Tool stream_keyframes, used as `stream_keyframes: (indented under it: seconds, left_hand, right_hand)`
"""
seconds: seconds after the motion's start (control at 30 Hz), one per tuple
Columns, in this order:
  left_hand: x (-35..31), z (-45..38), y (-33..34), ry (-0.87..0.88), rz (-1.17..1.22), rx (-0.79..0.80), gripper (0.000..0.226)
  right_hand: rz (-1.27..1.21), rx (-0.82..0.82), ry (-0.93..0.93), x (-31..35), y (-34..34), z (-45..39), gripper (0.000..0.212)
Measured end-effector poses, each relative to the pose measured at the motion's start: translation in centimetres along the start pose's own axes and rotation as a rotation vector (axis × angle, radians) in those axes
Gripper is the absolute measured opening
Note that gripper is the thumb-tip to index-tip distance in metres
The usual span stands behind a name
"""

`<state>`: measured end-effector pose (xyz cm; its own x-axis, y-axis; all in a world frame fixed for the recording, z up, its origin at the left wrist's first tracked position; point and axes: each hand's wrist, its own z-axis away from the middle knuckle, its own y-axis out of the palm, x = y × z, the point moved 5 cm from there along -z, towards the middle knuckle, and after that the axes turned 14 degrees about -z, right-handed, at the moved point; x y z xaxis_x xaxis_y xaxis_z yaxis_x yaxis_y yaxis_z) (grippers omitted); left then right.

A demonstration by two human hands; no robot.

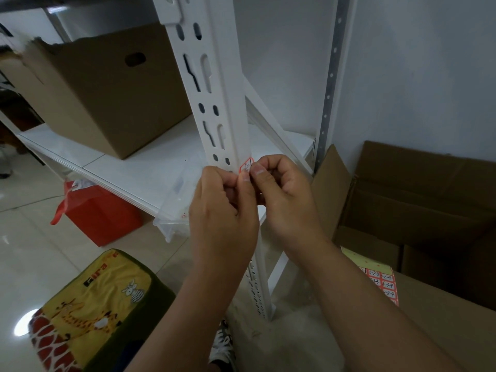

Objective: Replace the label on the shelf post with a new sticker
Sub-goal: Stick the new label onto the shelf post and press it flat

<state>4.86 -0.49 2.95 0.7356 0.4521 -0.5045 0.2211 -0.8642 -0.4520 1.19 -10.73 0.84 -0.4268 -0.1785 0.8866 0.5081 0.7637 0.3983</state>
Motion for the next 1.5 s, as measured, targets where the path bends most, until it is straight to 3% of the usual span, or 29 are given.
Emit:
stream_keyframes:
  seconds: [0.57, 0.73, 0.87, 1.0, 1.33, 1.5]
  left_hand:
    - [0.4, 0.1, 0.1, 0.033, -0.035, 0.006, 0.016]
    - [1.3, -0.2, 0.1, -0.004, 0.055, -0.016, 0.023]
    - [1.7, -0.7, 0.0, -0.046, 0.09, -0.039, 0.042]
    - [2.2, -1.2, 0.4, -0.025, 0.087, 0.053, 0.06]
    - [3.3, -2.0, 0.6, -0.086, 0.177, 0.118, 0.048]
    - [2.7, -2.0, 0.5, -0.02, 0.115, 0.137, 0.061]
  right_hand:
    - [0.028, -0.017, 0.021, 0.2, 0.1, 0.0, 0.016]
    - [0.024, -0.02, 0.025, 0.3, 0.2, 0.1, 0.014]
    - [0.057, -0.027, 0.013, 0.3, 0.2, 0.1, 0.014]
    - [0.035, -0.03, 0.005, 0.4, 0.3, 0.1, 0.016]
    - [0.005, -0.042, 0.024, 0.3, 0.2, 0.2, 0.015]
    - [0.016, -0.037, 0.02, 0.4, 0.2, 0.2, 0.013]
